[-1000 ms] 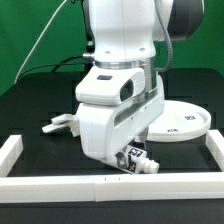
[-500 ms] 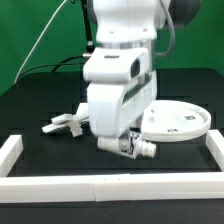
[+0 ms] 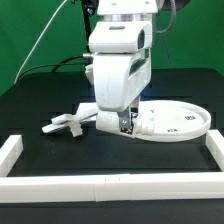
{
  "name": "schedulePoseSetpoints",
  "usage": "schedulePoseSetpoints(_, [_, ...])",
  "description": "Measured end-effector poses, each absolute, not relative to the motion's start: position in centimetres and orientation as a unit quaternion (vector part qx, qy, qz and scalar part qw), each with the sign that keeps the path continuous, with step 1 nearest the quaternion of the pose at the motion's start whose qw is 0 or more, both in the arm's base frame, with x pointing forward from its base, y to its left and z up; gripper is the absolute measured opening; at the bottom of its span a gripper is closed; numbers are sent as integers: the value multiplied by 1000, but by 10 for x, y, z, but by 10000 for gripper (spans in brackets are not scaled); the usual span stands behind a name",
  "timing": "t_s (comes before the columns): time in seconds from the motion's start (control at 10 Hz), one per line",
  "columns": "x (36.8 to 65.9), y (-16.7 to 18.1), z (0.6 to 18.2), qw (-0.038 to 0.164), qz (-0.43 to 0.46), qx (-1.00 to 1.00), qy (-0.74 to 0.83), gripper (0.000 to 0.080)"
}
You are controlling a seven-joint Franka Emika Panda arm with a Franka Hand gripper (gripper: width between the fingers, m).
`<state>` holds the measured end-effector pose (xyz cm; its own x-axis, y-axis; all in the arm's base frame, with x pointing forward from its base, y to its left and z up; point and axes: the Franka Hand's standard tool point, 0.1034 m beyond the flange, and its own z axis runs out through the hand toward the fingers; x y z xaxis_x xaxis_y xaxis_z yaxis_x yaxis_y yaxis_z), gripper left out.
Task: Assemble round table
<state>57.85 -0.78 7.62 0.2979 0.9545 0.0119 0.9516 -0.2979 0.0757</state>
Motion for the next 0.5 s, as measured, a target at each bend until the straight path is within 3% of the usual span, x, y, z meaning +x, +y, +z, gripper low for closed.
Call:
schedulePoseSetpoints(0.1, [576, -9, 77, 27, 26, 791, 610, 312])
schedulePoseSetpoints(0.4, [534, -19, 99, 27, 14, 731, 682, 314])
schedulePoseSetpoints(0.5, [517, -27, 98, 26, 12, 729, 684, 314])
